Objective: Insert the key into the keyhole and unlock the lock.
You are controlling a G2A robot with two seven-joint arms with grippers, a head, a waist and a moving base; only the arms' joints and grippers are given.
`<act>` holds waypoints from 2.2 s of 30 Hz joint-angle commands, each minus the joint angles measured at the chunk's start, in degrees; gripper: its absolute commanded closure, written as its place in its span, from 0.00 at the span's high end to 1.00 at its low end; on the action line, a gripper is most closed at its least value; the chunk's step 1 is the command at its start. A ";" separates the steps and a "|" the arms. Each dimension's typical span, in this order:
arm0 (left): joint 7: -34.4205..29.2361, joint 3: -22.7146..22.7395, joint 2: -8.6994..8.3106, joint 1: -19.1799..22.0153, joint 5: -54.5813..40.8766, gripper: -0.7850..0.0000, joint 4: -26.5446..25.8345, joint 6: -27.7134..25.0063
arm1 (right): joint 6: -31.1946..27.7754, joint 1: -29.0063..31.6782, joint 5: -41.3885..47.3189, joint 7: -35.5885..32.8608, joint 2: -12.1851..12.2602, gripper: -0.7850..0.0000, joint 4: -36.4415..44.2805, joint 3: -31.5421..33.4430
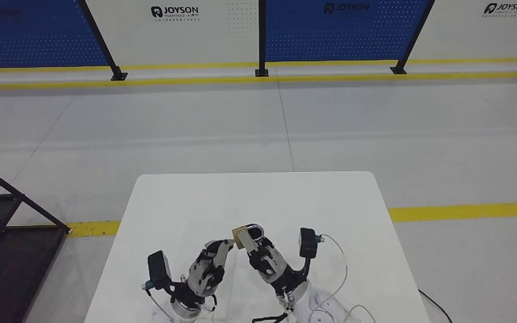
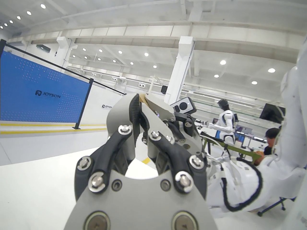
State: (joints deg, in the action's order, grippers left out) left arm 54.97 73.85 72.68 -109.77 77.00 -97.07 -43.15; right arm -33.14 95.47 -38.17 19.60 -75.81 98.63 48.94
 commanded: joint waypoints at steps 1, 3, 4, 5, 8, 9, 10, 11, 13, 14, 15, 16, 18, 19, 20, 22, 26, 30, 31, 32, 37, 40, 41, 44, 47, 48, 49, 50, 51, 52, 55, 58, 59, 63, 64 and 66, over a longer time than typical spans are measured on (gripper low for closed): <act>2.71 0.10 -0.07 0.26 5.05 0.00 0.45 4.39 | 0.09 -0.01 0.00 -0.16 -0.01 0.00 0.05 0.01; 5.33 -0.07 -0.13 0.61 8.86 0.00 1.04 8.24 | 0.14 -0.01 0.08 -0.27 -0.01 0.00 0.07 0.02; 6.54 -0.26 -0.15 0.75 10.35 0.00 1.39 9.88 | 0.19 0.00 0.16 -0.34 -0.02 0.00 0.09 0.01; 7.78 -0.13 -0.18 1.04 12.18 0.00 1.65 12.44 | 0.21 0.00 0.20 -0.39 -0.02 0.00 0.11 0.01; 11.01 -0.26 -0.25 1.82 17.04 0.00 2.67 19.13 | 0.17 -0.01 0.22 -0.58 -0.03 0.00 0.13 0.03; 11.79 -0.28 -0.28 2.07 18.36 0.00 3.11 21.09 | 0.21 -0.01 0.21 -0.60 -0.03 0.00 0.13 0.05; 12.48 -0.51 -0.30 2.25 19.10 0.00 3.52 22.27 | 0.21 0.00 0.21 -0.61 -0.03 0.00 0.13 0.06; 13.13 -0.75 -0.30 2.45 19.20 0.00 3.81 22.82 | 0.21 0.01 0.21 -0.61 -0.03 0.00 0.14 0.07; 13.76 -0.85 -0.35 2.86 19.56 0.00 4.27 24.26 | 0.20 0.02 0.21 -0.63 -0.04 0.00 0.14 0.08; 14.06 -0.91 -0.39 3.02 19.75 0.00 4.43 24.83 | 0.19 0.01 0.16 -0.70 -0.04 0.00 0.13 0.08; 14.32 -0.80 -0.44 3.23 20.28 0.00 4.54 25.87 | 0.19 0.01 0.16 -0.74 -0.04 0.00 0.13 0.09; 14.51 -0.81 -0.48 3.34 20.78 0.00 4.76 26.73 | 0.18 0.01 0.17 -0.76 -0.04 0.00 0.14 0.10; 15.10 -0.83 -0.59 3.72 22.06 0.00 4.91 28.22 | 0.17 0.03 0.18 -0.79 -0.04 0.00 0.15 0.12; 15.33 -0.84 -0.65 3.86 22.74 0.00 5.04 29.02 | 0.10 0.03 0.21 -0.81 -0.05 0.00 0.15 0.10; 15.52 -0.85 -0.71 4.02 23.40 0.00 5.17 29.69 | 0.09 0.06 0.32 -0.85 -0.05 0.00 0.11 0.10; 15.67 -0.65 -0.83 4.40 24.51 0.00 5.20 31.35 | 0.09 0.06 0.38 -0.92 -0.05 0.00 0.12 0.12; 16.82 -0.35 -1.12 4.82 25.89 0.00 5.09 32.99 | 0.06 0.13 0.42 -0.85 -0.06 0.00 0.13 0.15; 17.14 0.01 -1.38 4.90 25.97 0.00 5.30 33.74 | 0.02 0.17 0.33 -0.78 -0.08 0.00 0.10 0.14; 17.23 -0.04 -1.43 4.88 25.48 0.00 5.30 33.35 | 0.02 0.18 0.31 -0.77 -0.08 0.00 0.09 0.14; 17.17 0.00 -1.48 4.84 25.12 0.00 5.30 33.26 | 0.00 0.19 0.30 -0.75 -0.08 0.00 0.07 0.15; 17.00 -0.34 -1.63 4.27 19.96 0.66 5.18 29.29 | 0.08 0.24 0.22 -0.58 -0.10 0.00 0.06 0.18; 15.55 -0.92 -1.77 3.16 12.37 1.00 4.85 20.73 | 0.03 0.24 0.08 -0.50 -0.09 0.00 0.02 0.30; 14.44 -1.21 -1.88 2.50 9.33 1.00 4.57 16.54 | 0.01 0.28 0.08 -0.37 -0.09 0.00 0.02 0.37; 9.97 -0.51 -2.48 0.36 0.75 1.00 2.26 4.66 | -0.03 0.27 0.07 -0.37 -0.07 0.00 -0.04 0.56; 3.26 1.22 -3.20 -2.04 -7.59 0.99 -0.61 -2.90 | -0.14 0.22 0.06 -0.44 -0.06 0.00 -0.01 0.68; 0.64 1.79 -3.47 -2.78 -10.55 0.98 -1.24 -5.53 | -0.19 0.21 0.04 -0.43 -0.06 0.00 0.00 0.71; -2.15 2.29 -3.76 -3.45 -13.10 0.96 -1.55 -8.31 | -0.19 0.20 -0.06 -0.39 -0.05 0.00 -0.03 0.76; -5.67 2.53 -4.09 -4.23 -16.44 0.92 -1.44 -11.49 | -0.18 0.20 -0.10 -0.36 -0.05 0.00 -0.03 0.80; -8.87 2.99 -4.41 -4.58 -19.49 0.88 -1.80 -13.85 | -0.08 0.18 -0.09 -0.28 -0.06 0.00 -0.04 0.86; -12.58 2.87 -4.77 -5.10 -22.76 0.78 -1.99 -14.85 | -0.03 0.16 -0.10 -0.25 -0.07 0.00 -0.07 0.87; -24.92 1.84 -6.13 -5.88 -33.43 0.56 -3.78 -14.85 | 0.08 0.14 -0.17 -0.21 -0.09 0.00 -0.07 0.86; -35.96 0.93 -7.56 -5.76 -45.01 0.47 -5.40 -14.85 | 0.18 0.13 -0.22 -0.20 -0.11 0.00 -0.07 0.88; -38.92 1.07 -7.98 -5.59 -48.28 0.43 -5.72 -14.85 | 0.22 0.14 -0.24 -0.19 -0.12 0.00 -0.05 0.87; -48.58 1.74 -9.05 -4.61 -55.27 0.42 -6.55 -12.08 | 0.13 0.16 -0.19 -0.23 -0.13 0.00 -0.01 0.86; -50.05 1.80 -9.19 -4.29 -56.27 0.41 -6.79 -11.33 | 0.12 0.17 -0.19 -0.24 -0.13 0.00 -0.01 0.87; -52.35 1.57 -9.35 -3.80 -57.82 0.40 -7.01 -10.18 | 0.10 0.18 -0.25 -0.36 -0.12 0.00 0.02 0.87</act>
State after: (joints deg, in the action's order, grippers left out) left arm 3.83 75.60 63.40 -113.79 19.91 -103.99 -53.83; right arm -33.04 95.65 -38.37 19.30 -75.94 98.63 49.81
